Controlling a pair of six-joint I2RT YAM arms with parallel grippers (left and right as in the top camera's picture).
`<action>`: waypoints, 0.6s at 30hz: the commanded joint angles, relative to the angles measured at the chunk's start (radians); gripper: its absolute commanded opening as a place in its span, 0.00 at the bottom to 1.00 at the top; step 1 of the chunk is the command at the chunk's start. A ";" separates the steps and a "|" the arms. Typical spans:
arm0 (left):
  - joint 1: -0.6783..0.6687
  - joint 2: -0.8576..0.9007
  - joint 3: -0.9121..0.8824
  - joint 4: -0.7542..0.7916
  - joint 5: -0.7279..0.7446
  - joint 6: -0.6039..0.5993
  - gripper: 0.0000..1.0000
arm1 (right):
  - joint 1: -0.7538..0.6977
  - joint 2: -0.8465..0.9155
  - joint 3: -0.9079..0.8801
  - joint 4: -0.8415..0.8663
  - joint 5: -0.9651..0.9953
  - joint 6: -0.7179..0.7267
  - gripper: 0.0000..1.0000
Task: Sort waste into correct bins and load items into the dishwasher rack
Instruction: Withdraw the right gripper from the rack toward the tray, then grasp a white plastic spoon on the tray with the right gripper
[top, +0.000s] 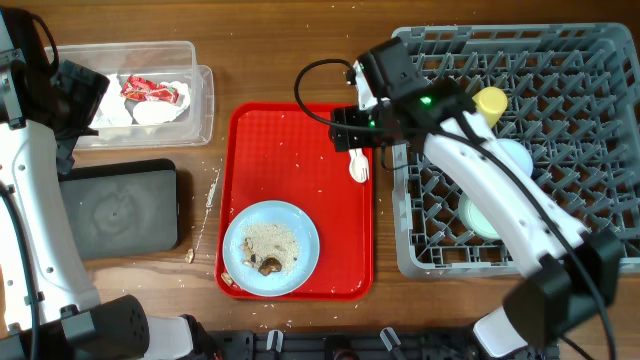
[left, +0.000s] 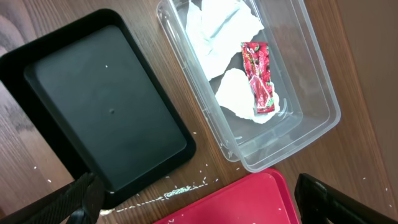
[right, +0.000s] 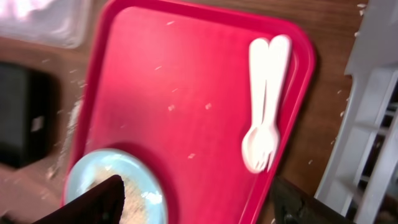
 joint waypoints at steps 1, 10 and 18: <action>0.002 0.005 0.001 -0.001 -0.002 -0.009 1.00 | 0.000 0.127 0.027 0.039 0.141 0.026 0.76; 0.002 0.005 0.001 -0.001 -0.002 -0.009 1.00 | 0.000 0.331 0.026 0.211 0.258 0.041 0.28; 0.002 0.005 0.001 -0.001 -0.002 -0.009 1.00 | 0.018 0.412 0.026 0.225 0.169 -0.063 0.28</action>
